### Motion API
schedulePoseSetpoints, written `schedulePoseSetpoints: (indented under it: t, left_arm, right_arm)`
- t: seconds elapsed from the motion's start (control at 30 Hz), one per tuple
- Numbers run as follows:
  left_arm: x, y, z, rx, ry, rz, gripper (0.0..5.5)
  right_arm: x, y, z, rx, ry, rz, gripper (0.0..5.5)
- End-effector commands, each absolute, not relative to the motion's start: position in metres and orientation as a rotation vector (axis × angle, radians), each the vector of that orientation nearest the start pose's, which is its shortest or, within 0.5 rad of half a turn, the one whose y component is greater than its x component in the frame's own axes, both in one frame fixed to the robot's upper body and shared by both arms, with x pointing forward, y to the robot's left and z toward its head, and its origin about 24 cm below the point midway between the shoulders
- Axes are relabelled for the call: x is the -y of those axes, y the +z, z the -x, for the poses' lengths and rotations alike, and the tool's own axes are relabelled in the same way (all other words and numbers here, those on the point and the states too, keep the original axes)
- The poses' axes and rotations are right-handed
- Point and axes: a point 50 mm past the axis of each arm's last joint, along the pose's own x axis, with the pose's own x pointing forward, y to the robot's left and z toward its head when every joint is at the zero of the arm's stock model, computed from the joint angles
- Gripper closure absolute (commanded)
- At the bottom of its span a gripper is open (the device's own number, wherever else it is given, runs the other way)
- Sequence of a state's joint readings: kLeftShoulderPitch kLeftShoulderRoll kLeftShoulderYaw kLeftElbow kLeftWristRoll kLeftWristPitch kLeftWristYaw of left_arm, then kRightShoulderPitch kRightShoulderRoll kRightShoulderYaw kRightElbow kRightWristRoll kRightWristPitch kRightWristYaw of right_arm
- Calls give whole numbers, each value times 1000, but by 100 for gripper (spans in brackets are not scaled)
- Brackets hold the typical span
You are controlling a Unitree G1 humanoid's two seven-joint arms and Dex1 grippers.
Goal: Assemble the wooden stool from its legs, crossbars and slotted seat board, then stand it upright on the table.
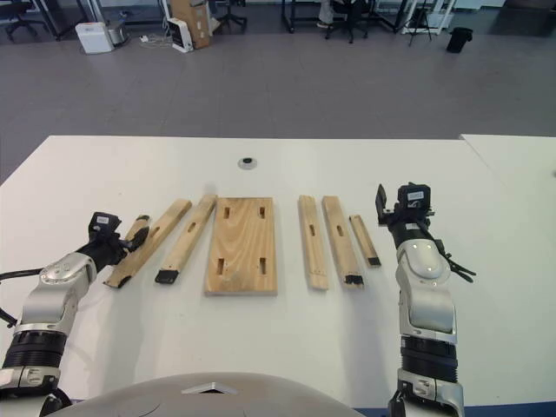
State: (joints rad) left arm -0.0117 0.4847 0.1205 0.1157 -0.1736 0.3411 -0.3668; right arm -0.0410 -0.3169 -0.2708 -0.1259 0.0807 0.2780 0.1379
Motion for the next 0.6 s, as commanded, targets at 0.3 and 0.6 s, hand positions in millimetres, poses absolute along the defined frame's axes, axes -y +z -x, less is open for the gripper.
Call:
schedulePoseSetpoints:
  t: [0.3,0.6]
  left_arm:
    - [-282,31,-248,-452,-11,-91,176]
    - [-298,30,-252,-606,-208,-247,176]
  right_arm:
    - [245,75,-245,-115,-102,190,258]
    - [233,69,-241,-115,-116,148,258]
